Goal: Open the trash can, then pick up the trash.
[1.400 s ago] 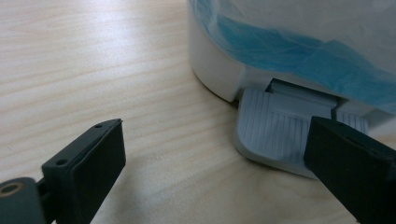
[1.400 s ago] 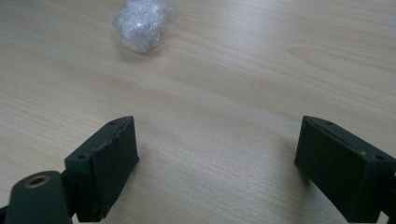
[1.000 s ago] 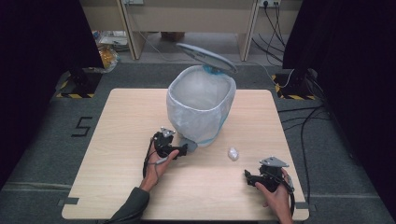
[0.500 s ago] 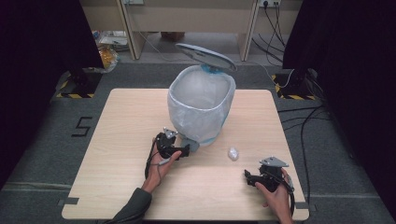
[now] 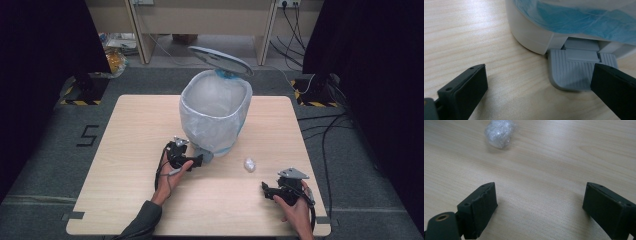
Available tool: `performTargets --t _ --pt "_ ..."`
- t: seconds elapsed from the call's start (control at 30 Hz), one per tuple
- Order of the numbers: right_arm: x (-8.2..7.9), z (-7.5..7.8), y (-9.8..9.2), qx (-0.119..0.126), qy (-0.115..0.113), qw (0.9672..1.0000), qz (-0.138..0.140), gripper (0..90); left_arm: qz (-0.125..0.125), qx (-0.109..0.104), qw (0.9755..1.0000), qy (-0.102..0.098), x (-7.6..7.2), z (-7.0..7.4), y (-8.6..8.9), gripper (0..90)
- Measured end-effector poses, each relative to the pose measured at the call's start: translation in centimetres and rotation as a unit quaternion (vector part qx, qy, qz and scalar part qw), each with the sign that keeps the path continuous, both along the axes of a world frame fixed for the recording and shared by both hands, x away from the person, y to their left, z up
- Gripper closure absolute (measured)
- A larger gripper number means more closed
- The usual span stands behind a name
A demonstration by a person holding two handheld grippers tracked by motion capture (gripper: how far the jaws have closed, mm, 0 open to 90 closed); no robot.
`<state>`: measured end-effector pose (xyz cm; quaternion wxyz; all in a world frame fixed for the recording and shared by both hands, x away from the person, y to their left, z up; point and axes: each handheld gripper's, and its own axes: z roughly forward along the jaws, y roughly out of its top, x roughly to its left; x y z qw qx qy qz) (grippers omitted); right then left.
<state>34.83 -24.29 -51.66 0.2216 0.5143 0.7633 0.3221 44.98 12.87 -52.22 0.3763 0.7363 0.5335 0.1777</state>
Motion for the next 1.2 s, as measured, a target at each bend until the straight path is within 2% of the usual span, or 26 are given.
performTargets --t 0.07,0.17,0.4,0.47,0.7,0.73,1.07,1.2 --pt "0.0 0.0 0.0 0.001 0.0 1.0 0.0 12.2 0.0 0.001 1.0 0.0 0.0 0.0 0.0 0.1" --pt "-0.1 0.1 0.1 0.009 -0.006 0.9998 0.015 19.7 0.0 0.0 1.0 0.0 0.0 0.0 0.0 0.1" --pt "0.2 1.1 1.0 0.018 -0.052 0.9979 0.034 23.4 0.0 0.0 1.0 0.0 0.0 0.0 0.0 0.1" --pt "0.6 1.4 1.4 0.02 -0.065 0.9969 0.038 27.9 0.0 0.0 1.0 0.0 0.0 0.0 0.0 0.0" --pt "2.0 1.7 3.1 0.03 -0.073 0.9951 0.059 37.5 0.0 0.0 1.0 0.0 0.0 0.0 0.0 0.0" --pt "2.3 1.5 3.4 0.04 -0.071 0.9948 0.061 38.7 0.0 0.0 1.0 0.0 0.0 0.0 0.0 0.0" --pt "3.2 0.8 4.4 0.033 -0.064 0.9953 0.064 41.2 0.0 0.0 1.0 0.0 0.0 0.0 0.0 0.0" --pt "3.6 1.1 5.1 0.03 -0.066 0.995 0.069 41.8 0.0 0.0 1.0 0.0 0.0 0.0 0.0 0.0"
